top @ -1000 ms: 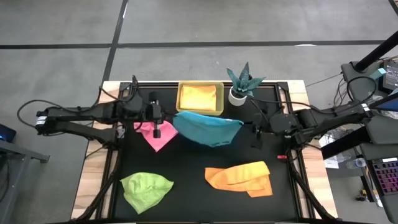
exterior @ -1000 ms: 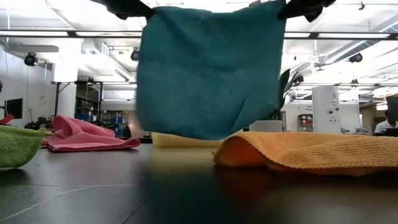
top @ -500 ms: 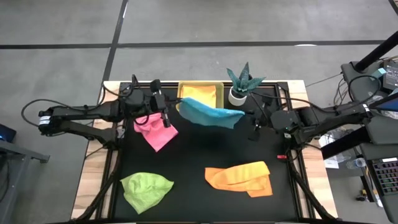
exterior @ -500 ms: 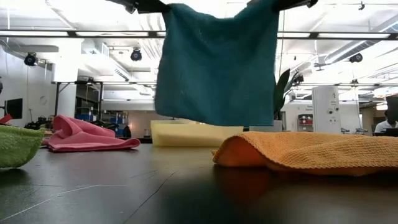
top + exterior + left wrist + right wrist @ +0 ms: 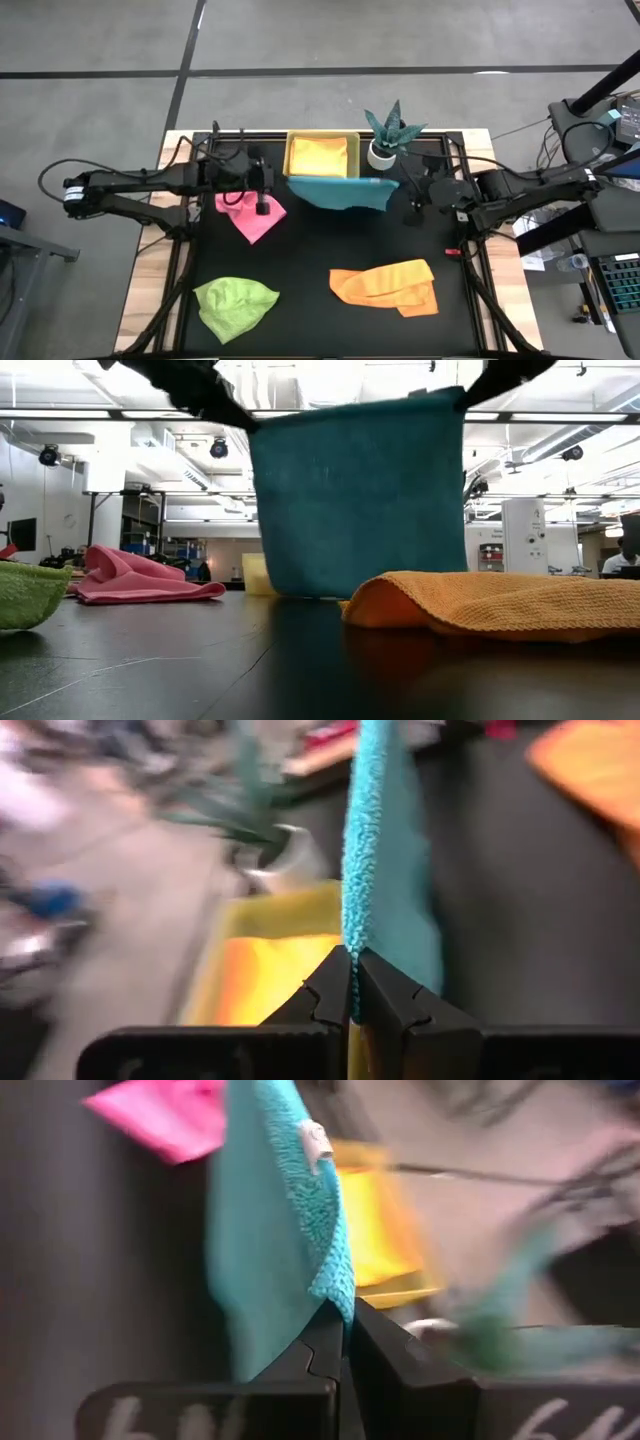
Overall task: Fold microfiber towels
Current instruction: Fold the blue microfiber cloth
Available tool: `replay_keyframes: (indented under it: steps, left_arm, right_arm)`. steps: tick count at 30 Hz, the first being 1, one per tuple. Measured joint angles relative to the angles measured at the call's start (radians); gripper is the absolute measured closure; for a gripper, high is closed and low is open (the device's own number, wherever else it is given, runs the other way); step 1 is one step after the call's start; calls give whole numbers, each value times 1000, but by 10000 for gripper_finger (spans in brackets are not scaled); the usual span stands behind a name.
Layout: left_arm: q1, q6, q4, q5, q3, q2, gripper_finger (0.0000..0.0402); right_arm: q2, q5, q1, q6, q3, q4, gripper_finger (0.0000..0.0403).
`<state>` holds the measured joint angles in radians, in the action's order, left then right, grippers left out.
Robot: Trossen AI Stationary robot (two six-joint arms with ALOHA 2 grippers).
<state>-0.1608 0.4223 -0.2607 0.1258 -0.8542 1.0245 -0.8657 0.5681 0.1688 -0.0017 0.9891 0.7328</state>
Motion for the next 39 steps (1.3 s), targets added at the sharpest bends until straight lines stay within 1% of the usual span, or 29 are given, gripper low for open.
replay_keyframes:
  steps: [2,4,6,8,12,14,18,25,28,32,36,37,39]
  left_arm:
    - [4,-33,-23,-117,16,3,401]
    - [19,-75,-1,-202,38,11,401]
    - [42,-111,14,-231,67,23,401]
    - [73,-153,29,-236,91,45,401]
    - [151,-211,62,-240,143,109,401]
    - [189,-238,77,-240,152,153,401]
    - [255,-264,101,-240,146,262,401]
    - [313,-266,127,-240,95,413,401]
    - [314,-261,129,-241,83,444,401]
    - [314,-260,122,-242,83,447,401]
    - [314,-284,123,-249,87,440,401]
    - [314,-294,121,-268,89,440,401]
    - [315,-316,113,-343,96,444,401]
  right_arm:
    - [-7,-110,8,54,-16,0,394]
    - [-16,-218,23,104,-41,-5,394]
    - [-30,-298,46,155,-67,-9,394]
    - [-48,-340,77,214,-95,-13,394]
    - [-96,-342,149,334,-153,-25,394]
    - [-126,-365,182,388,-179,-48,394]
    - [-198,-419,241,462,-213,-126,394]
    - [-340,-418,323,527,-215,-224,394]
    - [-387,-413,340,527,-215,-266,394]
    - [-427,-411,345,526,-215,-284,394]
    - [-441,-411,345,525,-215,-289,394]
    - [-441,-412,345,526,-215,-289,394]
    - [-438,-431,346,538,-215,-290,394]
